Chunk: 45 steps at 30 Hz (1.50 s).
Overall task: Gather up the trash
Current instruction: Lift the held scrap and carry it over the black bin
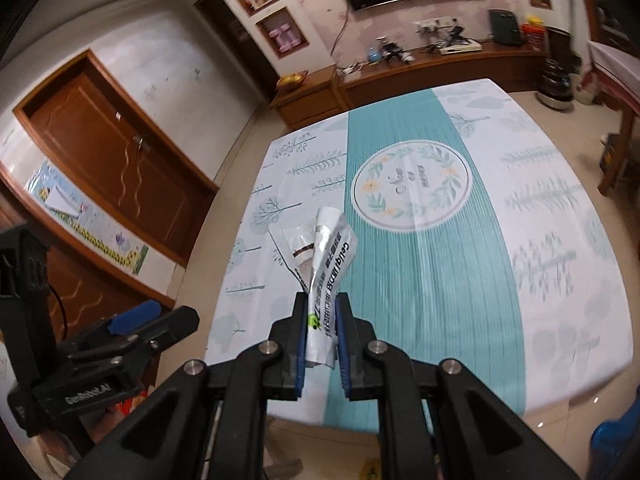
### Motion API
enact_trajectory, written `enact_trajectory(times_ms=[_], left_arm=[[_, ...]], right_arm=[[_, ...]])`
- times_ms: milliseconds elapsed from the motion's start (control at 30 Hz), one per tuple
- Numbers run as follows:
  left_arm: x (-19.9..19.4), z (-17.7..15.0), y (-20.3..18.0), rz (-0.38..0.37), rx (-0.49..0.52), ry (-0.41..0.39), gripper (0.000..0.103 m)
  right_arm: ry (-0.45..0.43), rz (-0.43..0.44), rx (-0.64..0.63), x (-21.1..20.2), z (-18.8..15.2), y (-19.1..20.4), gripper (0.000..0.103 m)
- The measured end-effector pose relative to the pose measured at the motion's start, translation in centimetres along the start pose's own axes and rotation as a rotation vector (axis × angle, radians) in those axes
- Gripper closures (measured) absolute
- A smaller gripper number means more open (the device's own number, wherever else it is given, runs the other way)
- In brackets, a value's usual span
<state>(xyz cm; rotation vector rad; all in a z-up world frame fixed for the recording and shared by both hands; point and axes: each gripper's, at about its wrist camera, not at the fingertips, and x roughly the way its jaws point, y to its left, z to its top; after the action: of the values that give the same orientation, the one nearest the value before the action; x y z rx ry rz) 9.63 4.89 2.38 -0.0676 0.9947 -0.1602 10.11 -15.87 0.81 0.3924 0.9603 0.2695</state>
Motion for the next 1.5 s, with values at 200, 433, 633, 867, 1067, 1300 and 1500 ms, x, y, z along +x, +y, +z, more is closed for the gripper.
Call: enact_trajectory(times_ms=[200,433,633,867,1067,1300,1500], left_arm=[[-1.4,-2.7,0.3,-0.019,0.023,0.025,0.017],[-2.3,-4.6,-0.6,-0.033,0.021,0.032,0.017],[-1.6,-6.5,-1.8,-0.004,0.021,0.052,0.017],[1.8,-9.8,-2.9,0.044,-0.034,0.134,0.017],[5.8,-13.2,-3.5,0.059,-0.102,0.192,0.017],[10.7,-18.4,-3.9,0.063,-0.116,0.223,0.017],[16.3,-23.1,-3.5,0.111,-0.107,0.275,0.017]], right_arm=[[0.019,-0.035,0.052,-1.9,-4.6,0.7,0.091],[0.057,-0.058,0.094,-3.4,-7.9,-0.2,0.091],[0.083,-0.053,0.105,-3.8,-9.7,-1.3,0.091],[0.164,-0.043,0.116,-1.9,-11.7,-4.2,0.091],[0.249,-0.051,0.152,0.8,-15.3,-8.1,0.091],[0.351,-0.077,0.183,5.4,-20.8,-12.1,0.091],[0.406,-0.105,0.209,11.0,-24.7,-15.2,0.091]])
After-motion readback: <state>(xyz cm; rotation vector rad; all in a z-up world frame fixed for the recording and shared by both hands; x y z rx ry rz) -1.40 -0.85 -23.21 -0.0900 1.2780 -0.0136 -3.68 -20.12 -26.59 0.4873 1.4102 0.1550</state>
